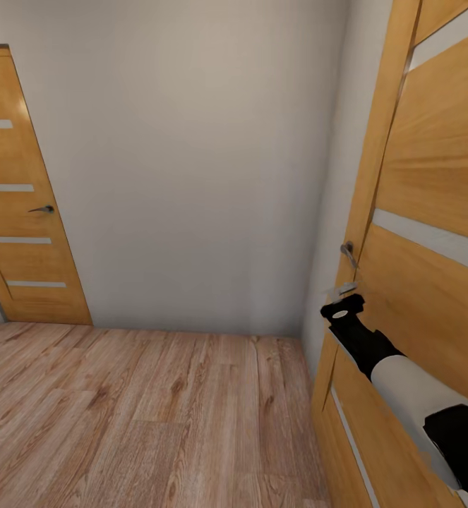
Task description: Move the two storage containers from the living room to the garage. In the garage, place one container on the floor and stack the other container on top of it (either order is fine).
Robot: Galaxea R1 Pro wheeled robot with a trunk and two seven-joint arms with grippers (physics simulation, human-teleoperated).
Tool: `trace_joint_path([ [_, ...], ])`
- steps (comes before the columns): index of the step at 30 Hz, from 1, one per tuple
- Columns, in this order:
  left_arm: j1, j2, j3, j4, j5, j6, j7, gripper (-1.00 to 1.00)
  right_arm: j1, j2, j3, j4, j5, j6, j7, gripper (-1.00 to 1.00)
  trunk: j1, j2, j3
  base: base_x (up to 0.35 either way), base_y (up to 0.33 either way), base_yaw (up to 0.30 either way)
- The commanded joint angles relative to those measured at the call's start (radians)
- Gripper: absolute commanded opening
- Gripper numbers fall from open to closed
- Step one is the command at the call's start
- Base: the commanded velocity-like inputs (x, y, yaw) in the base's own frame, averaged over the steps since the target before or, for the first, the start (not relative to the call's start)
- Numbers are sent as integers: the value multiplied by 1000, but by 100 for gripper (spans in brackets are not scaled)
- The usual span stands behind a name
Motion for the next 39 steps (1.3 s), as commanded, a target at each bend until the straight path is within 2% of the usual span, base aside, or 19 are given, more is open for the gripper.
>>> trace_joint_path([
  [1, 0, 0, 0, 0, 6, -2, -1, 100, -1, 11, 7, -2, 8, 10, -3, 100, 0, -1, -1, 0, 0, 0],
  [2, 0, 0, 0, 0, 6, -2, -1, 100, -1, 35, 7, -2, 9, 10, -3, 100, 0, -1, -1, 0, 0, 0],
  [8, 0, 0, 0, 0, 6, -2, -1, 100, -1, 134, 6, -2, 7, 9, -3, 100, 0, -1, -1, 0, 0, 0],
  [14, 0, 0, 0, 0, 6, -2, -1, 100, -1, 209, 4, 10, 1, 1, 2, 100, 0, -1, -1, 0, 0, 0],
  [16, 0, 0, 0, 0, 6, -2, -1, 100, -1, 222, 3, 15, -2, -2, 6, 100, 0, -1, -1, 0, 0, 0],
  [18, 0, 0, 0, 0, 6, -2, -1, 100, -1, 227, 2, 24, -4, -4, 9, 100, 0, -1, -1, 0, 0, 0],
  [21, 0, 0, 0, 0, 6, -2, -1, 100, -1, 237, 2, 100, -25, -26, 28, 100, 0, -1, -1, 0, 0, 0],
  [23, 0, 0, 0, 0, 6, -2, -1, 100, -1, 241, 2, 252, -108, -114, 81, 100, 0, -1, -1, 0, 0, 0],
  [24, 0, 0, 0, 0, 6, -2, -1, 100, -1, 241, 2, 302, -135, -142, 107, 100, 0, -1, -1, 0, 0, 0],
  [28, 0, 0, 0, 0, 6, -2, -1, 100, -1, 238, 2, 452, -188, -212, 209, 100, 0, -1, -1, 0, 0, 0],
  [33, 0, 1, 0, 0, 6, -2, -1, 100, 21, 233, 2, 513, -211, -255, 279, 100, 0, -1, -1, 0, 0, 0],
  [36, 0, 1, 0, 0, 6, -2, -1, 100, 73, 231, 2, 523, -216, -261, 291, 100, 0, -1, -1, 0, 0, 0],
  [39, 0, 1, 0, 0, 6, -2, 0, 100, 163, 230, 2, 527, -217, -264, 296, 100, 0, -1, -1, 0, 0, 0],
])
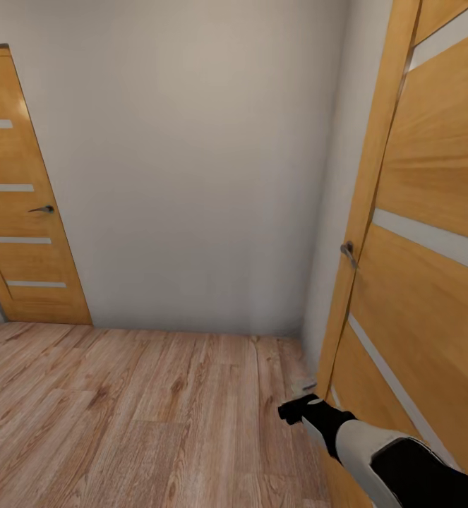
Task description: Move the two storage containers from the living room to the garage. In the garage, place one container on the floor and stack the other container on top of it (either order is fine).
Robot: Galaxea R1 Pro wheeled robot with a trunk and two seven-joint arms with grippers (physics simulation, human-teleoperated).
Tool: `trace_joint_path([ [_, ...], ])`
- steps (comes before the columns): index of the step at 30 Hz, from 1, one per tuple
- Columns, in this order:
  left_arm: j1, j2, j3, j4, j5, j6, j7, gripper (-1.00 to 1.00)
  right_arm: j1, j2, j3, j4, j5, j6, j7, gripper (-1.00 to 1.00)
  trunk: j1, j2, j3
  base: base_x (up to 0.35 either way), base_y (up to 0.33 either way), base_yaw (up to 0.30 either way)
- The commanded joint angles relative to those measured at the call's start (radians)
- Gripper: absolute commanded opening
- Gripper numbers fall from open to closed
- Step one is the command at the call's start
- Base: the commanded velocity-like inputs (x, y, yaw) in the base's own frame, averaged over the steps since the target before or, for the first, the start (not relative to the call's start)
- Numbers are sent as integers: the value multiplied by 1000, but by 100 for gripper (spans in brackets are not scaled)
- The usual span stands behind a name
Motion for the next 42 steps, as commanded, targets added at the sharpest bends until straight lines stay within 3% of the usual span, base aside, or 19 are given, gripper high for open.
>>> trace_joint_path([
  [1, 0, 0, 0, 0, 6, -2, 0, 100, 20, 1, 9, 2, -10, 1, -1, 100, 0, -1, -1, 0, 0, 0],
  [14, 0, -1, 0, 1, 6, -2, 0, 100, 311, -3, 9, 3, -10, -35, 1, 100, 0, -1, -1, 0, 0, 0],
  [19, 0, 0, 0, 1, 6, -2, 0, 100, 443, -41, 10, 4, -11, -100, 1, 100, 0, -1, -1, 0, 0, 0],
  [23, 0, 0, 1, 1, 6, -2, 0, 100, 516, -57, 10, 4, -12, -120, 1, 100, 0, -1, -1, 0, 0, 0],
  [30, 0, 0, 2, 1, 6, -2, -1, 100, 570, -72, 10, 4, -11, -127, 2, 100, 0, -1, -1, 0, 0, 0],
  [42, 0, -1, 2, 1, 6, -2, 0, 100, 591, -78, 10, 4, -9, -127, 1, 100, 0, -1, -1, 0, 0, 0],
])
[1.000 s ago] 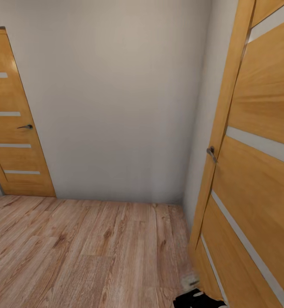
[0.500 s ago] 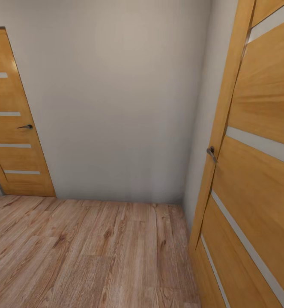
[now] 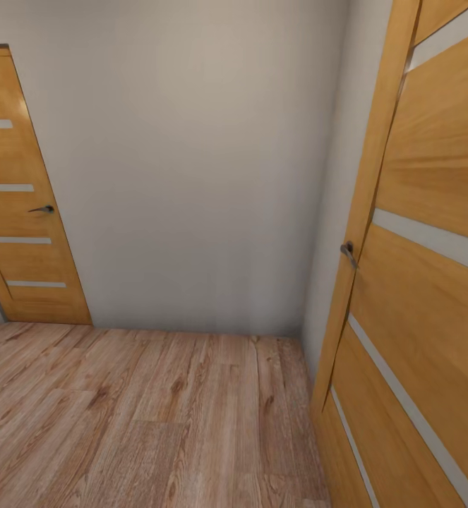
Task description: Move the two storage containers from the living room to the garage. In the garage, place one container on the floor and stack the other container on top of it (either order is fine).
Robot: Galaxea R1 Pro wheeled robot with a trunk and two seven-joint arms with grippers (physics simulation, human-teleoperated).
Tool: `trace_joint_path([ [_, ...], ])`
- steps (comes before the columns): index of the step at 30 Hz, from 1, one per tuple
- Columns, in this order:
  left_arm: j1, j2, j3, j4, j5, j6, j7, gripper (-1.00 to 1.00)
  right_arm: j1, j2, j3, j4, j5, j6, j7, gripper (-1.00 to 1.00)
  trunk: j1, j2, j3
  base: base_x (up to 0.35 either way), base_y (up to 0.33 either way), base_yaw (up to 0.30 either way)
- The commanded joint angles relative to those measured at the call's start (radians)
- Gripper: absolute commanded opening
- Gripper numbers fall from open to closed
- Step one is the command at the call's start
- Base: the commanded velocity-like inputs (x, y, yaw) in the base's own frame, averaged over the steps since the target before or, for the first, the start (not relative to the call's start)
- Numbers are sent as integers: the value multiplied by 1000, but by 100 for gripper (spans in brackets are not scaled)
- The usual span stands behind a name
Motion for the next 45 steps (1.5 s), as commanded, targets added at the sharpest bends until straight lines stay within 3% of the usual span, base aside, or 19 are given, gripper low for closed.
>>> trace_joint_path([
  [1, 0, 0, 0, 0, 6, -2, 0, 100, 7, -6, 9, 3, -10, -3, -5, 100, 0, -1, -1, 0, 0, 0],
  [28, 0, 0, -1, 0, 6, -2, 0, 100, 13, -19, 12, 3, -1, -1, -13, 100, 0, -1, -1, 11, -20, 0],
  [45, 0, 1, 0, 0, 8, -1, 0, 100, 13, -18, 13, 3, 0, 2, -13, 100, 0, -1, -1, 289, 0, 0],
])
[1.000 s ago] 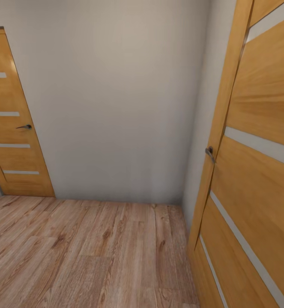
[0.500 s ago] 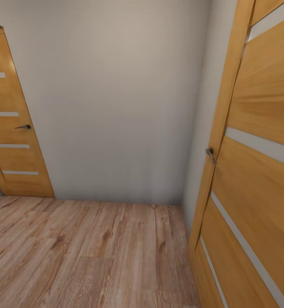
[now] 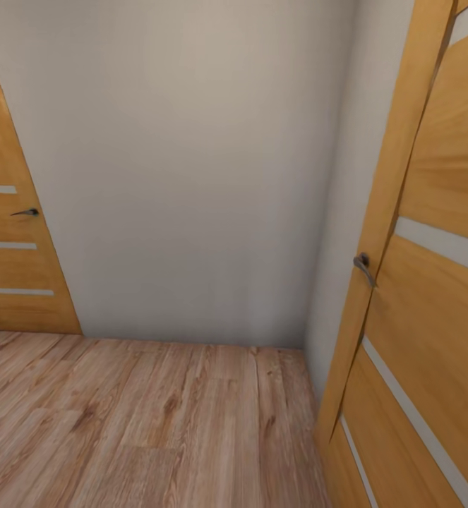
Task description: Move the two storage containers from the living room to the garage. In the garage, place one container on the floor and stack the other container on top of it (either order is fine).
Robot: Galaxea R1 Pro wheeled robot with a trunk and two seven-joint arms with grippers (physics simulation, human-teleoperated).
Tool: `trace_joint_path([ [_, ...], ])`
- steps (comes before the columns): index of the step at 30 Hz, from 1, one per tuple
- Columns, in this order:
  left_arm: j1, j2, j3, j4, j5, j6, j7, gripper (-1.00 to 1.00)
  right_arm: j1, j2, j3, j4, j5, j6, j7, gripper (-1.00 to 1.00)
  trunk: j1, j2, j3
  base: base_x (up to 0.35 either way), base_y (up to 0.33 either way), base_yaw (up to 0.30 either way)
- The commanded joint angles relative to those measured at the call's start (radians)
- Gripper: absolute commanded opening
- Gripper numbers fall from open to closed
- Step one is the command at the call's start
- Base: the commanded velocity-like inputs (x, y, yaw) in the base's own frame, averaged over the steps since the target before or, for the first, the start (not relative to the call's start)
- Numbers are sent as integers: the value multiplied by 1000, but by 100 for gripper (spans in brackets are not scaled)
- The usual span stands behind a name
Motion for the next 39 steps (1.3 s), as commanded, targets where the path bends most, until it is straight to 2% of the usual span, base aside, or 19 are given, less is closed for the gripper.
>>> trace_joint_path([
  [1, 0, 0, 0, 0, 6, -2, -1, 100, -1, 0, 9, 3, -10, -4, -1, 100, 1, 0, -1, 322, 0, 0],
  [39, 0, 0, -1, 0, 6, -2, -1, 100, -1, 8, 13, 3, -9, -4, -1, 100, 1, 0, -1, 322, 0, 0],
])
